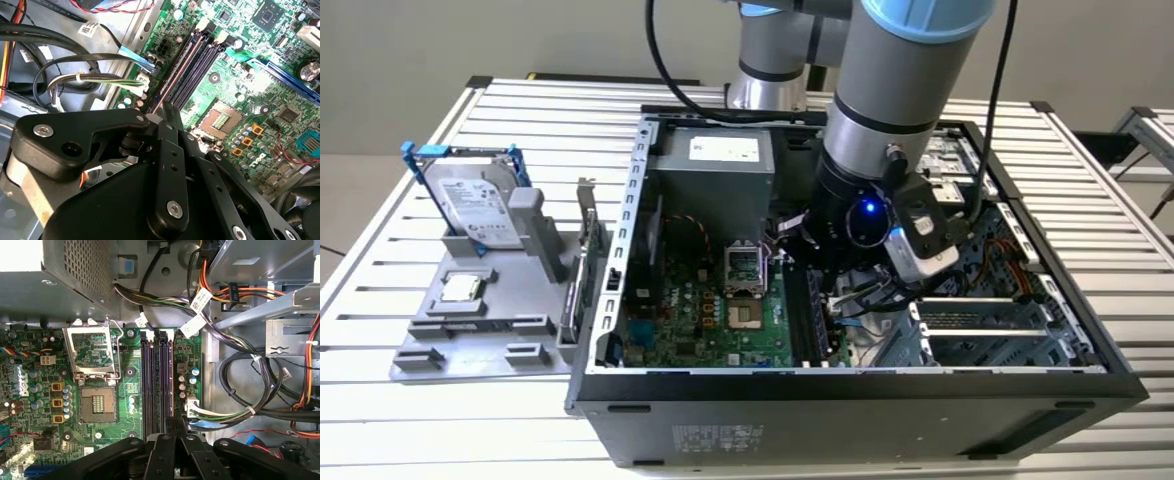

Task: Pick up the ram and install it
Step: 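Press down the ram until it locks into place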

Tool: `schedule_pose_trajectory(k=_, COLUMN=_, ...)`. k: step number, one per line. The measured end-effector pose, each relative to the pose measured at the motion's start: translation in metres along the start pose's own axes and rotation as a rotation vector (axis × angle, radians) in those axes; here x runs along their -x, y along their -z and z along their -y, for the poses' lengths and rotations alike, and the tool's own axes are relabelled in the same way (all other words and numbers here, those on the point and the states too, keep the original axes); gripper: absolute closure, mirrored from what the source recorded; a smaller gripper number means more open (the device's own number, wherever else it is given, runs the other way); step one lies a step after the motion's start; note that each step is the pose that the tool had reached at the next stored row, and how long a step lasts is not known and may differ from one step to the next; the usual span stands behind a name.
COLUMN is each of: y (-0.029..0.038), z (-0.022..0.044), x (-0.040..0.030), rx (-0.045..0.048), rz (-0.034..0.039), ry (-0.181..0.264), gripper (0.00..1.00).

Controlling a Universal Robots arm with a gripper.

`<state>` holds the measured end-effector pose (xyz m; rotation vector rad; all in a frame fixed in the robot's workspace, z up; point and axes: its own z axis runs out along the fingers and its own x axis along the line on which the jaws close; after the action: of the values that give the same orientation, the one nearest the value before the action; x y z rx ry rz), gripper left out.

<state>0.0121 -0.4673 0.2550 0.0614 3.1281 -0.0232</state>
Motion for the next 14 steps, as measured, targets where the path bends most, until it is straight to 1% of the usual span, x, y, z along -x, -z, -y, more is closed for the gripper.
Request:
schedule_pose_trajectory(k=3, y=0.0000, z=0.0000, x=0.0000, rx=0.0002, rz=0.0002, ry=0.009, gripper=1.00)
schedule_pose_trajectory(k=14, y=-0.0001, z=-0.0002, x=-0.0004, rx=0.0011, rz=0.0013, ry=0.089, gripper=1.00)
